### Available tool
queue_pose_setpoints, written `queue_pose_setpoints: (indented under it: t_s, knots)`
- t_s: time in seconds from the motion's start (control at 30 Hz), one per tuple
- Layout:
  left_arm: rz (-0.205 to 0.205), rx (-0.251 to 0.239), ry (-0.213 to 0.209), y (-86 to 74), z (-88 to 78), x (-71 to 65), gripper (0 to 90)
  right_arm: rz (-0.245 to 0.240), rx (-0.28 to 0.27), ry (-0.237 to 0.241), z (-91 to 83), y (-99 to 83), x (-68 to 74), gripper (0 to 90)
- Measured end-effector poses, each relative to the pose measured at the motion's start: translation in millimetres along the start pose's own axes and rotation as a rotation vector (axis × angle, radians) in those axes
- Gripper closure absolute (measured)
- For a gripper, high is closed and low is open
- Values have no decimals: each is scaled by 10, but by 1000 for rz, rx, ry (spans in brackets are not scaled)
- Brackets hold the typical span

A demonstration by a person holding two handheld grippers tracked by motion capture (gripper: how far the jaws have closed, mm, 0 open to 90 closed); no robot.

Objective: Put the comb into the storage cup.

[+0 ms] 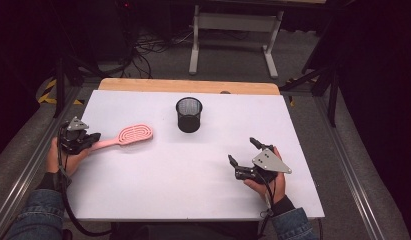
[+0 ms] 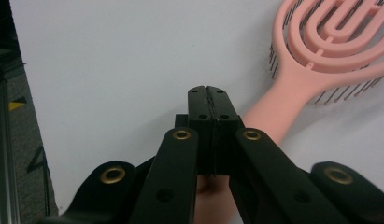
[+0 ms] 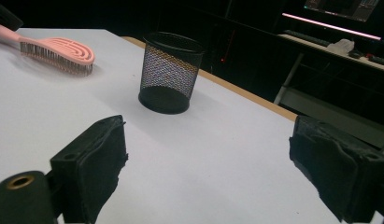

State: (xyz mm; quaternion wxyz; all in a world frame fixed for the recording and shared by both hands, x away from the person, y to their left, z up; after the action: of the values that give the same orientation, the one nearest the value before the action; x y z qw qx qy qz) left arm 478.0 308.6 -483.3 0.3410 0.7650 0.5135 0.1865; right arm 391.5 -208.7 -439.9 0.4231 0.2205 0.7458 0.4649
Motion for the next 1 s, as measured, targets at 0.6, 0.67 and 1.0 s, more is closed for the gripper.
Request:
queue_pose_setpoints:
  t_s: [0.6, 0.67, 1.0]
  knots:
    - [70, 92, -68, -100, -55, -229, 897, 2, -3, 7, -11, 7, 2, 117]
    - [78, 91, -68, -95, -64, -243, 896, 1, -1, 8, -9, 3, -1, 117]
    - [129, 93, -92, -101, -76, -383, 895, 2, 1, 5, -11, -4, -15, 117]
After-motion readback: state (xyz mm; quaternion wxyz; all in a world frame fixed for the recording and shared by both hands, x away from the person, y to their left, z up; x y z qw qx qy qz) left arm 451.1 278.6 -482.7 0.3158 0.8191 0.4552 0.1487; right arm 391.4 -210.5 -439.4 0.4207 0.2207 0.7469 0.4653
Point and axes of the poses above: each handheld gripper's, and its own axes: z roughly forward along the jaws, y roughly out of its top, x roughly to its left, the point moved 5 cm from there along z, roughly forward along the jaws, and after that the axes turned 10 degrees about -z, right-handed, at the moved point
